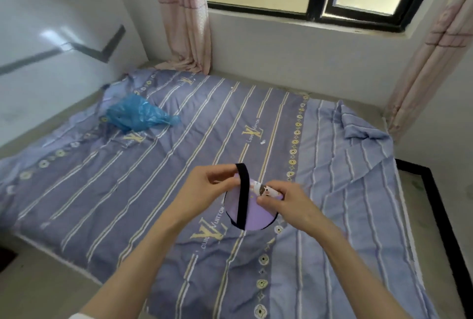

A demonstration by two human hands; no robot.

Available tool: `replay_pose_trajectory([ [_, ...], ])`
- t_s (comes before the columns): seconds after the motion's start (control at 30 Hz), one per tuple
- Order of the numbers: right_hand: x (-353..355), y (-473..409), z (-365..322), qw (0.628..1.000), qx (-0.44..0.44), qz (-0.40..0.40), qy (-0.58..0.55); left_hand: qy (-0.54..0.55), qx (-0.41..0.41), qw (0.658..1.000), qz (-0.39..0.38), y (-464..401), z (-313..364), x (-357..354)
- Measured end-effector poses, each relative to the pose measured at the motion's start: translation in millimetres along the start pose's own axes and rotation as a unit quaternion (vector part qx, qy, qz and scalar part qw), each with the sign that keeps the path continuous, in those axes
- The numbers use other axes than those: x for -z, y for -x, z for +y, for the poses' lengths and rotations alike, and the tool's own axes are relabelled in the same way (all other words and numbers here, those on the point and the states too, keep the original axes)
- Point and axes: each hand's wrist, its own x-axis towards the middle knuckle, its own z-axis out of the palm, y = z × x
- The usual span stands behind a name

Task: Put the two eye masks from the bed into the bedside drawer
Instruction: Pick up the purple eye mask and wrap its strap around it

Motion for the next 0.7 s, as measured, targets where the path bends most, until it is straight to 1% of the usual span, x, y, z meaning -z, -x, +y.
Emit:
replay_pose_trajectory([
  [0.1, -34, -4, -15, 0.993, 0.030, -0.108, 0.035, -0.049, 0.024, 0.994, 0.090, 47, -2, 18],
  [0.17, -61, 1, -27, 0.987, 0.054, -0.146, 0.046, -0.052, 0.058, 0.986, 0.149, 87, -6, 30],
  [0.27, -105, 10, -48, 0.985, 0.052, -0.162, -0.019, -0.055, 0.100, 0.965, 0.235, 147, -8, 54],
  [0.37, -154, 17, -71, 0.972, 0.035, -0.218, -0.085, -0.053, 0.115, 0.941, 0.314, 200, -5, 82],
  [0.47, -210, 24, -96, 0.951, 0.058, -0.289, -0.096, -0.089, 0.130, 0.930, 0.333, 249, -3, 112],
  [0.53, -247, 25, -113, 0.935, 0.073, -0.332, -0.105, -0.124, 0.158, 0.918, 0.342, 278, -6, 132],
  [0.57, -267, 25, -121, 0.929, 0.082, -0.346, -0.104, -0.133, 0.169, 0.908, 0.359, 291, -9, 143],
  [0.63, -313, 25, -137, 0.919, 0.092, -0.367, -0.113, -0.133, 0.181, 0.877, 0.425, 318, -19, 170],
  [0.7, -349, 24, -145, 0.911, 0.067, -0.388, -0.126, -0.083, 0.186, 0.838, 0.507, 337, -28, 193],
])
